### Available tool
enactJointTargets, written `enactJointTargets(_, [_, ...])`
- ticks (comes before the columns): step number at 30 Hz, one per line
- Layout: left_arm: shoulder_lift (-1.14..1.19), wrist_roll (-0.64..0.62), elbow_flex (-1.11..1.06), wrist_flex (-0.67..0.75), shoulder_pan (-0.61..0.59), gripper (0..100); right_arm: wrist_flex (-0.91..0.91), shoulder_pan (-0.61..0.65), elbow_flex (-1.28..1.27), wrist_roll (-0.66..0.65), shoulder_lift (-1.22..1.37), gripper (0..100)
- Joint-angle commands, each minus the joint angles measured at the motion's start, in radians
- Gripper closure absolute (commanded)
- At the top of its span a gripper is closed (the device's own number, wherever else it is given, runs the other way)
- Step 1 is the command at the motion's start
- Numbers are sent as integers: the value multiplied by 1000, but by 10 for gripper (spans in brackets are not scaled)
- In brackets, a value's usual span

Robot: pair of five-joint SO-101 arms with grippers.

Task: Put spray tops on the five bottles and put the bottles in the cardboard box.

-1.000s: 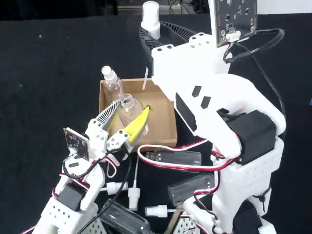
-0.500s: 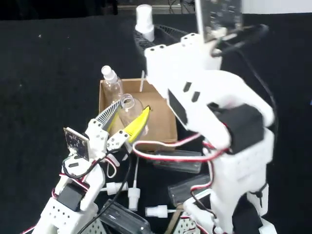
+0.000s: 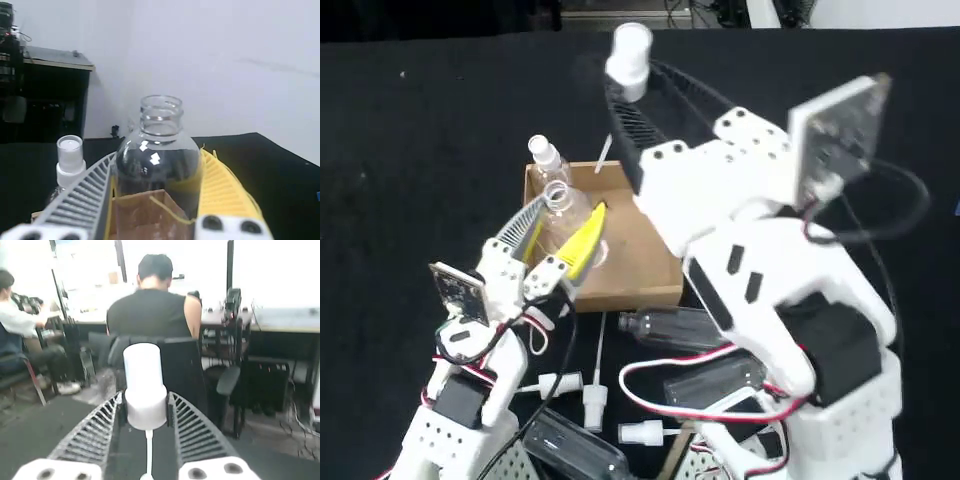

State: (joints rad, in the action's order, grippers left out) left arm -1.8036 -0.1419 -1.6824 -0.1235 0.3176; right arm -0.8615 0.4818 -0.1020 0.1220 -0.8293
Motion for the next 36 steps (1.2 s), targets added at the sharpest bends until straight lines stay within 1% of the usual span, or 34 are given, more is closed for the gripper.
enactJointTargets(1, [-18, 0, -16, 15, -18, 970, 75, 21, -31, 8, -48, 984])
enactJointTargets(8, [-18, 0, -16, 18, -18, 970, 75, 161, -39, 2, -47, 980])
enactJointTargets(13, [-18, 0, -16, 18, -18, 970, 124, 161, -84, 0, -48, 980])
enactJointTargets(16, [-18, 0, -16, 18, -18, 970, 198, 161, -142, 0, -38, 980])
enactJointTargets(19, [-18, 0, -16, 17, -18, 970, 249, 160, -182, -60, -24, 980])
enactJointTargets(21, [-18, 0, -16, 17, -18, 970, 249, 163, -191, -120, -16, 980])
enactJointTargets(26, [-18, 0, -16, 17, -18, 970, 199, 164, -186, -213, -12, 983])
enactJointTargets(36, [-18, 0, -16, 18, -18, 970, 203, 166, -186, -209, -18, 984])
